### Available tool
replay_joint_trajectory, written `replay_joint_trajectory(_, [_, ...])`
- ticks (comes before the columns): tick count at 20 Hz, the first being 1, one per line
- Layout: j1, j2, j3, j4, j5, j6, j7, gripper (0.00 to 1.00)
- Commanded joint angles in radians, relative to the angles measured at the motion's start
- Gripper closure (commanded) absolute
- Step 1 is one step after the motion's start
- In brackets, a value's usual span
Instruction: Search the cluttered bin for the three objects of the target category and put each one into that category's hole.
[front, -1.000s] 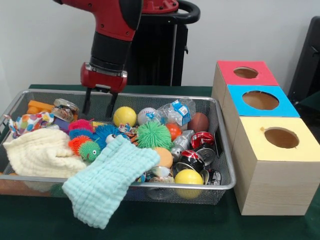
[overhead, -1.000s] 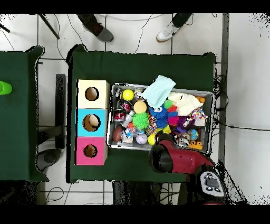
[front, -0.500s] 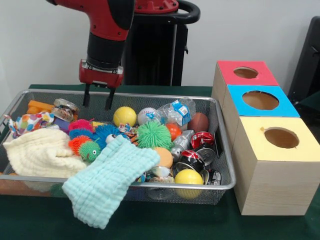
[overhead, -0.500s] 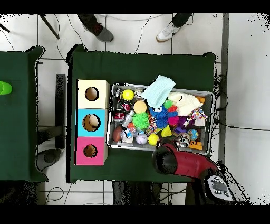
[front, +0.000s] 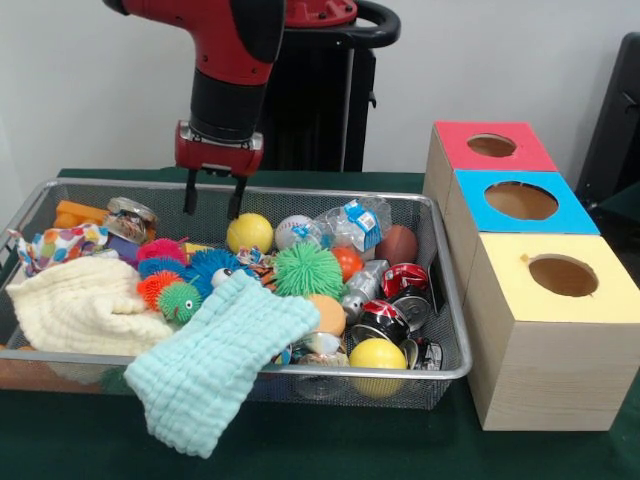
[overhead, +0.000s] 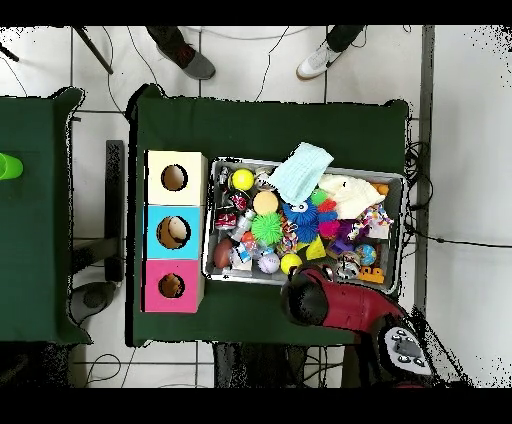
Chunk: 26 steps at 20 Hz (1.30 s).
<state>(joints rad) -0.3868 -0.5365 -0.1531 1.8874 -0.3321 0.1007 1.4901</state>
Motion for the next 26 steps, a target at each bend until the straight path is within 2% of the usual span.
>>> replay_joint_trajectory(1, [-0.001, 0.035, 0.096, -0.017, 0.066, 0.071, 0.169, 0.00])
replay_joint_trajectory(6, [0.056, 0.057, 0.051, -0.055, 0.071, 0.063, 0.178, 0.00])
replay_joint_trajectory(10, [0.071, 0.016, 0.054, -0.060, 0.076, 0.132, 0.146, 0.00])
replay_joint_trajectory(11, [0.070, 0.000, 0.058, -0.049, 0.072, 0.123, 0.141, 0.00])
replay_joint_trajectory(12, [0.087, -0.007, 0.045, -0.048, 0.063, 0.098, 0.144, 0.00])
replay_joint_trajectory(15, [0.199, 0.017, -0.059, -0.094, 0.046, 0.076, 0.162, 0.00])
replay_joint_trajectory(18, [0.241, 0.039, -0.088, -0.128, 0.091, 0.164, 0.180, 0.00])
replay_joint_trajectory(20, [0.242, 0.050, -0.087, -0.139, 0.120, 0.216, 0.185, 0.00])
replay_joint_trajectory(26, [0.241, 0.046, -0.087, -0.174, 0.155, 0.291, 0.168, 0.00])
